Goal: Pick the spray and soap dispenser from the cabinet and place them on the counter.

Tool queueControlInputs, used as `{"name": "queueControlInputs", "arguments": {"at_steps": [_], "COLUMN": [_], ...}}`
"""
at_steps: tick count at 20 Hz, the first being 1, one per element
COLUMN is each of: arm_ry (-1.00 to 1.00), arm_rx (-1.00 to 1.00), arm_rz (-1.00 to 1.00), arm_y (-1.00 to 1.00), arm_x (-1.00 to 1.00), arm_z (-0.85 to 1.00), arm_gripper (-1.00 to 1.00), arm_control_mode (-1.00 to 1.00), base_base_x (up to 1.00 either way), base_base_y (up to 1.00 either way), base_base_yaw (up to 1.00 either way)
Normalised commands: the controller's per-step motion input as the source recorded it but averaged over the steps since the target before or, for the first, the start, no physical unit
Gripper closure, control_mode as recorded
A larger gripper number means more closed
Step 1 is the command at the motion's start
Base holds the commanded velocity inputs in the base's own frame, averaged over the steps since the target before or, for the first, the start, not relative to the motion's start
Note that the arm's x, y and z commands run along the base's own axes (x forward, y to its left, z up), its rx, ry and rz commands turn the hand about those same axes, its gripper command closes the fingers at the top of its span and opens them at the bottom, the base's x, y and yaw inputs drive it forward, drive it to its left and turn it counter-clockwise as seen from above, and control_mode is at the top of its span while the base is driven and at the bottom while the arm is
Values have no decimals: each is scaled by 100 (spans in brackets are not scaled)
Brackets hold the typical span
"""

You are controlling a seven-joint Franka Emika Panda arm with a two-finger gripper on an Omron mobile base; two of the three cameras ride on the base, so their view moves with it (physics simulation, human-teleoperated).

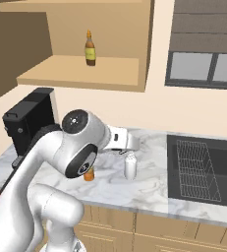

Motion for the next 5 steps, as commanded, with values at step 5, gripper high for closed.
{"name": "queueControlInputs", "arguments": {"at_steps": [5], "arm_ry": [-36], "arm_rx": [-2], "arm_rz": [1], "arm_y": [17], "arm_x": [-69], "arm_z": [17], "arm_gripper": [-100], "arm_control_mode": [-100], "base_base_x": [0], "base_base_y": [0], "base_base_yaw": [0]}}
